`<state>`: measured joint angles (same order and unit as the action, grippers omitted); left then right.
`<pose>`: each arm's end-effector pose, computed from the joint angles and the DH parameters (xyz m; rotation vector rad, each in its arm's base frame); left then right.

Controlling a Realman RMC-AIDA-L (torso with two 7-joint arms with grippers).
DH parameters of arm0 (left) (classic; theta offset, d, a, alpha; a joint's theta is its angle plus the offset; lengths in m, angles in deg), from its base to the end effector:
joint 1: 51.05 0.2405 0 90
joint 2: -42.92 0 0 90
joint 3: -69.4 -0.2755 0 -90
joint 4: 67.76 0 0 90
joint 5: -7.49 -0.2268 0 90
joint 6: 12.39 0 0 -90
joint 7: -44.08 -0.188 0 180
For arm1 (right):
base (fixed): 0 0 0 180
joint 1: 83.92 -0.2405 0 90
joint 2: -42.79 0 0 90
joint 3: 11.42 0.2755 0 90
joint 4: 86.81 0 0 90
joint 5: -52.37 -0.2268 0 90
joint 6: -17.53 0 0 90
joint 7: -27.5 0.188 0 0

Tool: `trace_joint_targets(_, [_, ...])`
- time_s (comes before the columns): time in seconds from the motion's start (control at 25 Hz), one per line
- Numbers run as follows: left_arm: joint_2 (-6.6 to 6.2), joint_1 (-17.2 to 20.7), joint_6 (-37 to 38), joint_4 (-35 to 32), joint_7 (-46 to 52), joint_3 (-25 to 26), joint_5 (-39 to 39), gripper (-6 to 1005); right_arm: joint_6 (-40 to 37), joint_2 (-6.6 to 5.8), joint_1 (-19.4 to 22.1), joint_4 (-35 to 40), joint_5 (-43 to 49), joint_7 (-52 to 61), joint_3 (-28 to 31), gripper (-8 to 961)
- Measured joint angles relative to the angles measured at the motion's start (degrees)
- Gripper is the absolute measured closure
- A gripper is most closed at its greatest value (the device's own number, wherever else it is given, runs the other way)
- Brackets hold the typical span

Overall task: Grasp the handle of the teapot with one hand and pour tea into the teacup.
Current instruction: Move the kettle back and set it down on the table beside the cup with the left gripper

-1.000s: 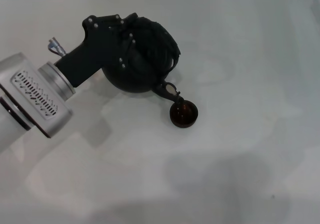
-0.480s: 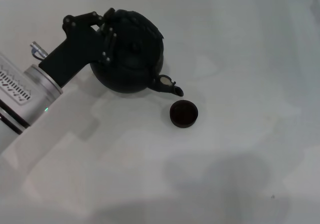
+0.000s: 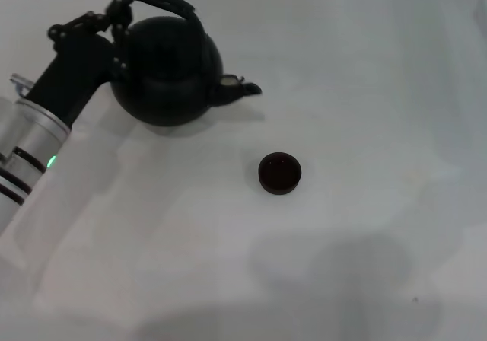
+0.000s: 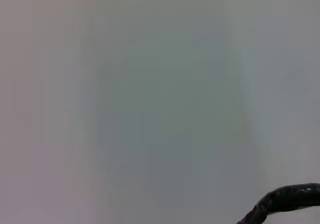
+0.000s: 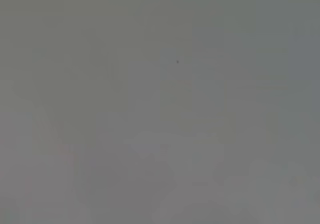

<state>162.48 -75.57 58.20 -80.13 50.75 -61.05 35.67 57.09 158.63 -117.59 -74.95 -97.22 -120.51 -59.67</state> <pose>-0.2909 0.3719 -0.0840 -1.9033 -0.2875 -0.7769 0.3937 0.4698 0.0368 -1.4339 0.8849 0.6023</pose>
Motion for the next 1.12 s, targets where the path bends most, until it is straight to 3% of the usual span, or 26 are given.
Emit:
trace_joint_targets(0.24, [0.16, 3.0, -4.1, -4.0, 0.8, -0.4, 7.8, 897, 0.0, 0.0, -0.1, 0.0, 0.0, 0.0, 0.0, 90])
trace_joint_targets(1.12, [0.09, 2.8, -8.0, -4.0, 1.3, -4.4, 8.1, 887, -0.3, 0.09, -0.6, 0.0, 0.0, 0.0, 0.0, 90])
